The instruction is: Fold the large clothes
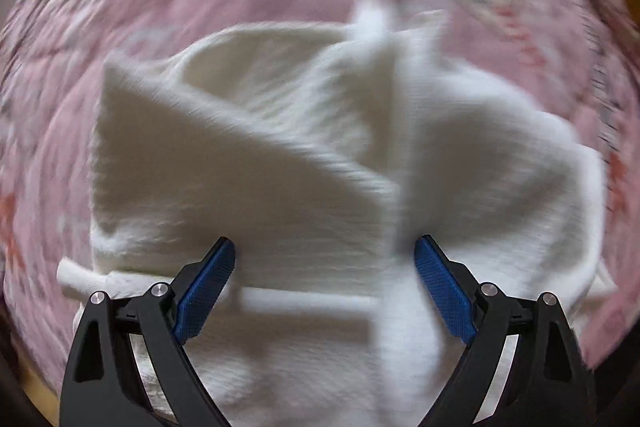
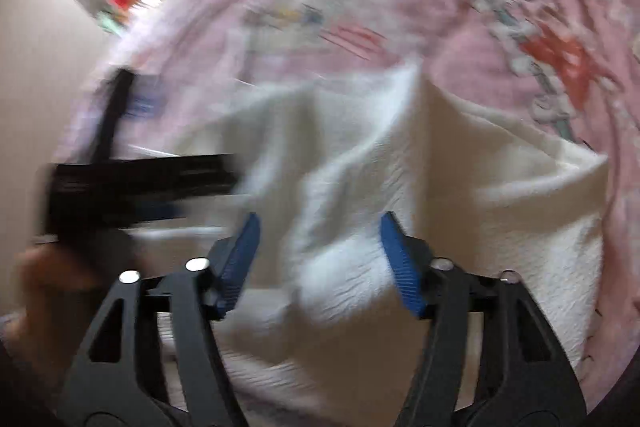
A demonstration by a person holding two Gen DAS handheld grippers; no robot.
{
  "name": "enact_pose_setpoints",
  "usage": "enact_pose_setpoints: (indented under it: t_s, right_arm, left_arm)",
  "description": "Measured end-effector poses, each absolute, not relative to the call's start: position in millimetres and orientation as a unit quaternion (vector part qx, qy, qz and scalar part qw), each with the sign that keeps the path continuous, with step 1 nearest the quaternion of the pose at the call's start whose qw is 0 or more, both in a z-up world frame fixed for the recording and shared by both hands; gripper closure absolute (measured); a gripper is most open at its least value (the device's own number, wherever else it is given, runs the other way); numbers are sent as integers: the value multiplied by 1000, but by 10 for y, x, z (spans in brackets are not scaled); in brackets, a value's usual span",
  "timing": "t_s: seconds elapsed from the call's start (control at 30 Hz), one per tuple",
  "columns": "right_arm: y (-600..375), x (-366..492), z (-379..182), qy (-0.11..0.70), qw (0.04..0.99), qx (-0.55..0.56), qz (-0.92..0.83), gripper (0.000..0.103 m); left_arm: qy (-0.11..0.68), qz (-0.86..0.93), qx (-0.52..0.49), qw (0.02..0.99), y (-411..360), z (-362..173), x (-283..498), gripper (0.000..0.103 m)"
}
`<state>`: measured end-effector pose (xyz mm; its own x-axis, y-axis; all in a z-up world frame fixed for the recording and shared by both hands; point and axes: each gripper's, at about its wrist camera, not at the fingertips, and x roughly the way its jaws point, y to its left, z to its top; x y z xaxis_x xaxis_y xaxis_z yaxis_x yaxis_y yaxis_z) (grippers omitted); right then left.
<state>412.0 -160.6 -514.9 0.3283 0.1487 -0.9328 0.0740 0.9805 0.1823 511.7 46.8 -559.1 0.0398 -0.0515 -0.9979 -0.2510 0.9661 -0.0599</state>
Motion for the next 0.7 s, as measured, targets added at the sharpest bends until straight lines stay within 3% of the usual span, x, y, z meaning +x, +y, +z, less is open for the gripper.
enact_pose_setpoints:
  t_s: [0.07, 0.4, 0.57, 0.7]
  right_arm:
    - [-1660, 4053, -5260, 583, 809, 73, -1, 74]
    - [-1853, 3737, -5441, 599, 795, 76, -49, 75]
    - [-1646, 3611, -5133, 564, 824, 47, -38, 74]
    - [-1481, 3572, -4974, 559, 829, 16, 5, 74]
  left_arm:
    - [690, 79, -115, 710, 498, -5683, 5082, 13]
    - [686, 74, -1, 724, 284, -5742, 4825, 7]
    - [667, 83, 53, 739, 208, -5593, 4642, 7]
    - [672, 72, 24, 736, 247, -5468, 4478, 8]
